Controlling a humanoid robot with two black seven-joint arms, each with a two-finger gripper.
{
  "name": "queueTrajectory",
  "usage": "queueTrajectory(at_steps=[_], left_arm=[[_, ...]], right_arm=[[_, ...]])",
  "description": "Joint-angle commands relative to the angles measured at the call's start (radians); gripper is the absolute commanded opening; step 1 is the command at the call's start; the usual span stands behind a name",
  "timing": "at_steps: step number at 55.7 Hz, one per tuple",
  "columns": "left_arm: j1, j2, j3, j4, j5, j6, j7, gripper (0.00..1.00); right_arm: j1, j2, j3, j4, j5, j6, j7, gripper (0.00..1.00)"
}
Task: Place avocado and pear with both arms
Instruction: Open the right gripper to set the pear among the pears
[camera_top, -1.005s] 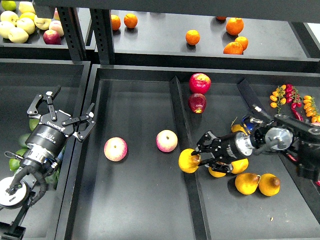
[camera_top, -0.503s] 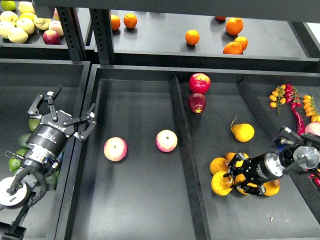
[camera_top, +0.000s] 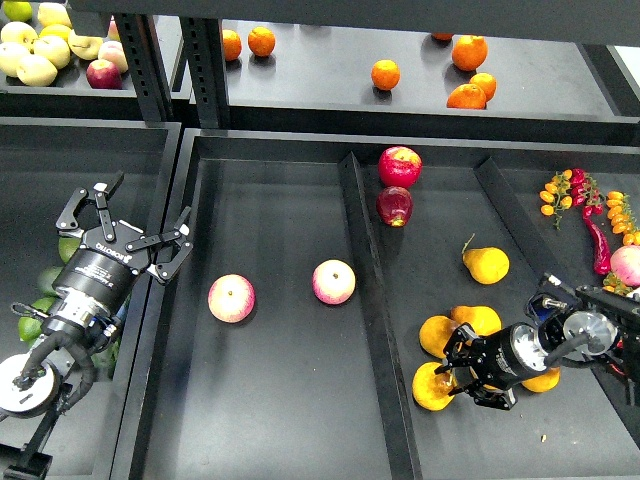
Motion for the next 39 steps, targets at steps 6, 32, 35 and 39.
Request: queueTrajectory(at_steps=[6,32,35,39], left_arm=[[0.0,0.0,0.001,0.002,0.0,0.0,0.002,1.0],[0.006,0.0,0.009,-0.001,0.0,0.0,0.002,1.0],[0.006,0.0,0.009,-0.001,0.0,0.0,0.0,1.0],[0.008,0.0,0.008,-0.001,0.0,0.0,0.0,1.0]], right_arm=[[0.017,-0.007,0.0,0.009,-0.004,0.0,0.0,0.5],[0.099,-0.108,0.076,0.085,0.032,0.0,0.0,1.0],[0.092,-0.137,0.147,0.081,0.035,0.0,0.0,1.0],[0.081,-0.149,0.231,0.069,0.032,0.0,0.0,1.0]])
